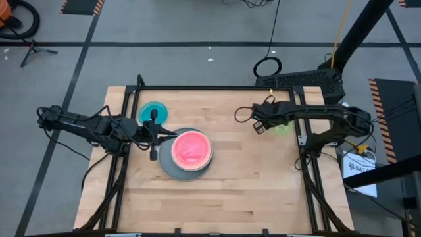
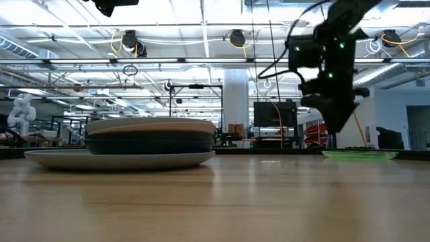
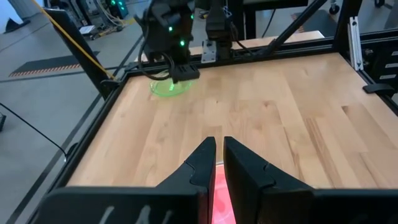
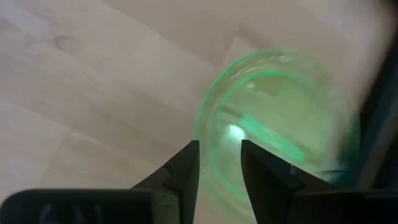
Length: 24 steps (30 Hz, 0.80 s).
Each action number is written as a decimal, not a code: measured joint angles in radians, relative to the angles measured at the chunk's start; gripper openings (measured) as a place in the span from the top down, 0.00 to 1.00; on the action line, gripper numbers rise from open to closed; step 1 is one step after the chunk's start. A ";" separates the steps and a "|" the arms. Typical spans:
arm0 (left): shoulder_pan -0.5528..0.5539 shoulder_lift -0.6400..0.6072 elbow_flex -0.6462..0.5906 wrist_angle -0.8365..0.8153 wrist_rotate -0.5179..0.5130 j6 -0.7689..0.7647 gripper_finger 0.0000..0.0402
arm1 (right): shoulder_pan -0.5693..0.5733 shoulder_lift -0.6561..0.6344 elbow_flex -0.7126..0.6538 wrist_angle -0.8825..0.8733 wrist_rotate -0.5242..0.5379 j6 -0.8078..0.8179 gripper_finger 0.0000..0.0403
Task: Stack plastic plates
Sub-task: Stack the green plate on top of the pink plate
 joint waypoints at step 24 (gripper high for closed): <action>0.000 0.000 0.000 0.008 0.000 0.004 0.90 | -0.047 0.103 -0.134 0.303 -0.020 -0.040 0.71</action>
